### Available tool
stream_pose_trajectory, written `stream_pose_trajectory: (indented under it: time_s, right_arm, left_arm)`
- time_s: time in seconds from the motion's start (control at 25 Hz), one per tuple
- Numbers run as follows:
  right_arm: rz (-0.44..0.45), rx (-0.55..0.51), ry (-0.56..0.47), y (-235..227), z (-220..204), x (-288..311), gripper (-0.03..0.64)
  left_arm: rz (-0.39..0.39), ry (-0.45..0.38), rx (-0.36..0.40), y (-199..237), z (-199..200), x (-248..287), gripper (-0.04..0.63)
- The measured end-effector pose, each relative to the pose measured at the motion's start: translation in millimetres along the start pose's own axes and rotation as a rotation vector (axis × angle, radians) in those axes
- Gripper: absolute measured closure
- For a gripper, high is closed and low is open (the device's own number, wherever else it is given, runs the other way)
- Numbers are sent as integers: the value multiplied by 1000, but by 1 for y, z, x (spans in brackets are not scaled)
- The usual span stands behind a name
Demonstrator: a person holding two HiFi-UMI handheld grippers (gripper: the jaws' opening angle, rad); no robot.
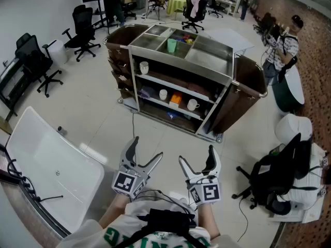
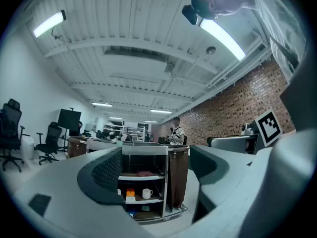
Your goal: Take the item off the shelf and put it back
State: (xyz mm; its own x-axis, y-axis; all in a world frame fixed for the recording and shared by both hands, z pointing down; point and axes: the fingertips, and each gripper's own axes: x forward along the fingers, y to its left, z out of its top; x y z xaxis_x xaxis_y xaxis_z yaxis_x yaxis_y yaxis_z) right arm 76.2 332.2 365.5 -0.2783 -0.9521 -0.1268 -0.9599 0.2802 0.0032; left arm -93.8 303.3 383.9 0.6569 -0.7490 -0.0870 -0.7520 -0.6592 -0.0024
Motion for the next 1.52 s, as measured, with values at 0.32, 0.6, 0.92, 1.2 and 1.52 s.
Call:
stream_pose_trajectory:
  time_s: [0.32,0.6,0.92,1.2,1.52]
  right_arm:
    - [-7,-6,6,43,-7,23,95]
    - [-36,-20,20,39,-9,23,95]
    - [-59,16,27,-11,-35,69,95]
    - [27,45,-31,-72,-37,163,95]
    - [113,28,-45,-151,-32,250,95]
  left_arm:
    - [-18,-14,-26,41,5,-16,176]
    - [-31,-9,-48,52,-10,-8,176]
    - [19,-10,-62,74,-14,29,190]
    - [84,-2,6,106,-23,117,192]
    - [127,-34,38,124,-4,235,192]
